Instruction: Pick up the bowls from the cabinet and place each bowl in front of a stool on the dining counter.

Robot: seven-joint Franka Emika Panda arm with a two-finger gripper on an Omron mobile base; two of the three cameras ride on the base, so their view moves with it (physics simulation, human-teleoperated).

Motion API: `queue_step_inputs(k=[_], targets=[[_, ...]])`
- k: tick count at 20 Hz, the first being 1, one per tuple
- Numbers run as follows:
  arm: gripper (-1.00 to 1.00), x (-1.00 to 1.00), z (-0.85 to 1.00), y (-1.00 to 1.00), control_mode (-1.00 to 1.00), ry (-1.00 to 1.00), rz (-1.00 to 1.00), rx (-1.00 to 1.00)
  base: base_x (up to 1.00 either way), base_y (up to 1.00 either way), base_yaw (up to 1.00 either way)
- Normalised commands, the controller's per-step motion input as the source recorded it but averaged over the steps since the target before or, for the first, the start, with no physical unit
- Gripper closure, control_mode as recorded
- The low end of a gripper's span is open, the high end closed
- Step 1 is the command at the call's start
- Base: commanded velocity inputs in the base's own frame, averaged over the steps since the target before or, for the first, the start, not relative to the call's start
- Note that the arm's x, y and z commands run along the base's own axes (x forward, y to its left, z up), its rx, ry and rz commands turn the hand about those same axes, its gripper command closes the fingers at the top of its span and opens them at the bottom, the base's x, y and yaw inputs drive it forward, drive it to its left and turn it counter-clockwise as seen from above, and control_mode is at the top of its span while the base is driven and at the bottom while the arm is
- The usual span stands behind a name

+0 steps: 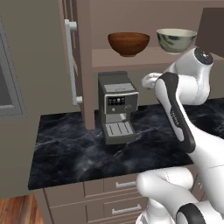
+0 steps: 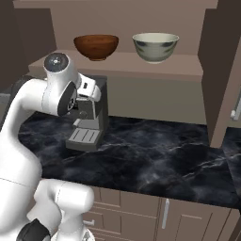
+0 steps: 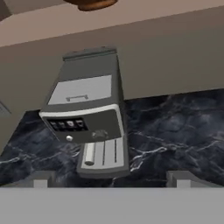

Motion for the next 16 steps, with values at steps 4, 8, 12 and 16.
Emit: queue_step_inputs(k=[4,8,12,16], targets=[[-1.00,0.00,0.61,0.00,-1.00,-0.01,-0.16,0.18,0.00,0.00,0.00],[-1.00,0.04,0.63,0.00,-1.00,0.00,-0.17,0.10,0.00,0.00,0.00],[-1.00,0.19,0.55,0.00,-1.00,0.00,-0.16,0.02,0.00,0.00,0.00],[-1.00,0.05,0.41,0.00,-1.00,0.00,-0.09,0.00,0.00,0.00,0.00]])
